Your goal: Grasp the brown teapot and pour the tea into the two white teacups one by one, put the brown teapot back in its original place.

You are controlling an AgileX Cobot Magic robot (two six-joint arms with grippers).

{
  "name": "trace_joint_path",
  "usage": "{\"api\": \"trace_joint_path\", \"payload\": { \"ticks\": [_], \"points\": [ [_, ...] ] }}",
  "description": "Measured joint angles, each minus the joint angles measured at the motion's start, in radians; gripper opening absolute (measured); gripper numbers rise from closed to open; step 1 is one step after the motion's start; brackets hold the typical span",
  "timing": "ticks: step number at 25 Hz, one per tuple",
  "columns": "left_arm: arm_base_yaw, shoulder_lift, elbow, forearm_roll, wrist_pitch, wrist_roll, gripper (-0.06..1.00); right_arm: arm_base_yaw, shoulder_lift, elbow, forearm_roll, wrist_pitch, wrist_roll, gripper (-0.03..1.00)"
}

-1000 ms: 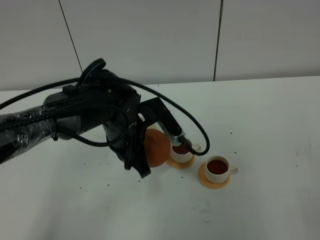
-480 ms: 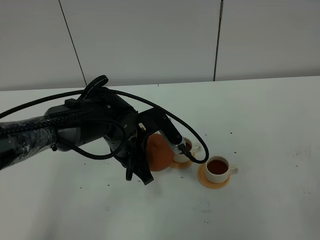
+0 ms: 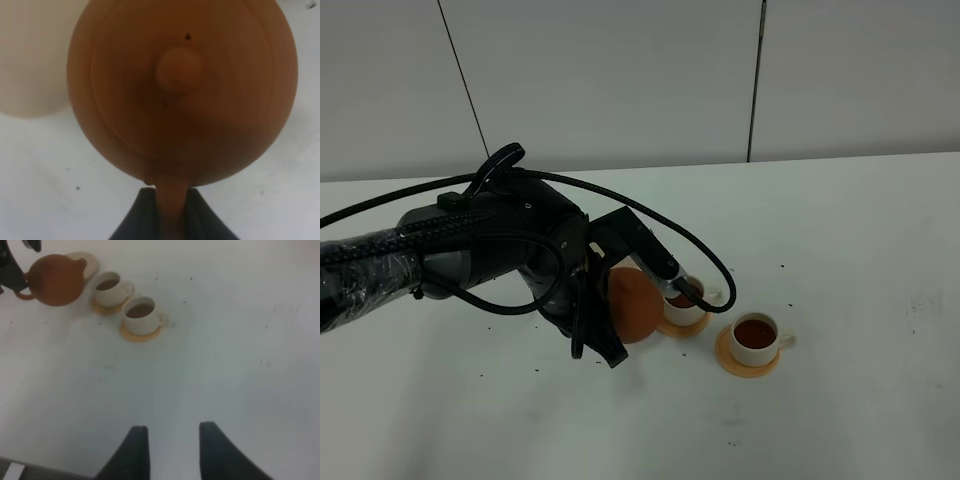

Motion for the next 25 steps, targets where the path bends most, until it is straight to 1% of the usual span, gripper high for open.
{"api": "trace_joint_path", "payload": {
  "ticks": [6,13,18,21,25],
  "points": [
    [0.0,0.0,0.0,-0.035,0.0,0.0,0.17,0.0,0.0,0.0,0.0,0.0,0.0,0.24],
    [0.0,0.0,0.0,-0.052,0.0,0.0,0.17,0.0,0.0,0.0,0.0,0.0,0.0,0.24],
    [0.004,-0.014,0.0,-0.05,0.0,-0.004,0.17,0.0,0.0,0.0,0.0,0.0,0.0,0.24],
    [0.027,-0.037,-0.009,-0.05,-0.009,-0.042,0.17,0.0,0.0,0.0,0.0,0.0,0.0,0.24],
    [0.069,-0.051,-0.033,-0.05,-0.022,-0.124,0.17,0.0,0.0,0.0,0.0,0.0,0.0,0.24]
  ]
}}
